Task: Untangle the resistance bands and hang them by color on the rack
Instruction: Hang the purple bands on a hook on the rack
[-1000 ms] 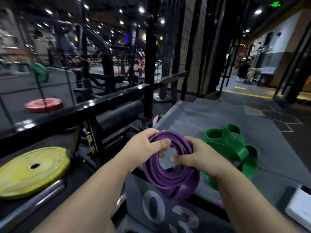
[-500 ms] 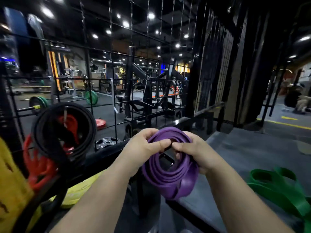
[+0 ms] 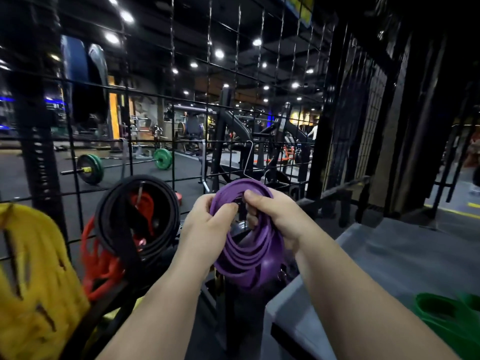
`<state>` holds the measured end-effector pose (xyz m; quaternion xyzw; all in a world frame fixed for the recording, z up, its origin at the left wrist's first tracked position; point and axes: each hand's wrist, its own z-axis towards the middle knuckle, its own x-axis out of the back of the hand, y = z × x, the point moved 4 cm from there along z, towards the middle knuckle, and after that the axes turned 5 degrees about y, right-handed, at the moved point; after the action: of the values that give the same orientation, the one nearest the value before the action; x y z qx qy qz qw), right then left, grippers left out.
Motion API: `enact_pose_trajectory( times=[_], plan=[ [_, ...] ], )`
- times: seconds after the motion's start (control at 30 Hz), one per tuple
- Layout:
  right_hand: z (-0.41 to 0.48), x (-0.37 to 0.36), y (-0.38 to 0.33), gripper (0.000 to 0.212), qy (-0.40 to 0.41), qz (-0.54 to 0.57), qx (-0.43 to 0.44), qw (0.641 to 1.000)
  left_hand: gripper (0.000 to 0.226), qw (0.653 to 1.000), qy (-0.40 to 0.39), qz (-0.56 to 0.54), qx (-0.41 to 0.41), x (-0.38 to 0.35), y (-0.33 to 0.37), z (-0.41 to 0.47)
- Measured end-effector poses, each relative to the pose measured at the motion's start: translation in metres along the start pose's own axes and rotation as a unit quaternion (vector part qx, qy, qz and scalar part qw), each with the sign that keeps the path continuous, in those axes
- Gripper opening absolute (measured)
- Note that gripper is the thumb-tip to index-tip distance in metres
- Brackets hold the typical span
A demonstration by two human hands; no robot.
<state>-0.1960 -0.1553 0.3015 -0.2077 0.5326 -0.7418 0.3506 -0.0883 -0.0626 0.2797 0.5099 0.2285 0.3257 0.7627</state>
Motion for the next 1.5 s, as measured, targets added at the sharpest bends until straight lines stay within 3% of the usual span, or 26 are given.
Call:
enact_pose_trajectory(
  times=[0.17, 0.3, 0.4, 0.47, 0.73, 0.9, 1.03, 1.1, 1.27, 1.4, 1.5],
  plan=[
    [0.025, -0.015, -0.012, 0.018, -0.022, -0.034, 0.010, 0.999, 0.013, 0.997, 0.066, -0.039, -0.028, 0.007, 0.009, 0.003],
    [0.042, -0.028, -0.018, 0.065, -0.015, -0.074, 0.011, 0.997, 0.011, 0.993, 0.102, -0.043, -0.040, 0.010, 0.013, 0.007],
    [0.050, -0.033, -0.020, 0.075, -0.017, -0.081, 0.008, 0.997, 0.020, 0.992, 0.120, -0.030, -0.036, 0.011, 0.010, 0.015],
    [0.056, -0.034, -0.019, 0.072, -0.021, -0.086, 0.012, 0.996, 0.028, 0.990, 0.133, -0.029, -0.034, 0.011, 0.009, 0.020],
    [0.072, -0.033, -0.009, 0.012, -0.070, -0.025, -0.008, 0.997, 0.038, 0.987, 0.150, -0.054, 0.004, 0.006, -0.006, 0.034],
    [0.079, -0.032, -0.005, 0.014, -0.060, -0.034, -0.045, 0.997, 0.033, 0.980, 0.159, -0.111, 0.049, 0.001, -0.010, 0.038],
    [0.082, -0.030, -0.001, 0.011, -0.046, -0.036, -0.057, 0.997, 0.044, 0.979, 0.150, -0.127, 0.054, -0.001, -0.014, 0.043],
    [0.083, -0.027, 0.002, 0.021, -0.048, -0.043, -0.057, 0.996, 0.045, 0.978, 0.150, -0.136, 0.049, -0.002, -0.018, 0.044],
    [0.072, -0.025, 0.012, 0.018, -0.062, -0.029, -0.075, 0.995, 0.031, 0.981, 0.132, -0.134, 0.056, -0.004, -0.026, 0.042],
    [0.067, -0.018, 0.015, 0.044, -0.055, -0.037, -0.094, 0.993, 0.025, 0.982, 0.100, -0.140, 0.073, -0.007, -0.030, 0.036],
    [0.060, -0.014, 0.016, 0.040, -0.044, -0.038, -0.107, 0.993, 0.035, 0.982, 0.085, -0.148, 0.087, -0.008, -0.035, 0.031]
  ],
)
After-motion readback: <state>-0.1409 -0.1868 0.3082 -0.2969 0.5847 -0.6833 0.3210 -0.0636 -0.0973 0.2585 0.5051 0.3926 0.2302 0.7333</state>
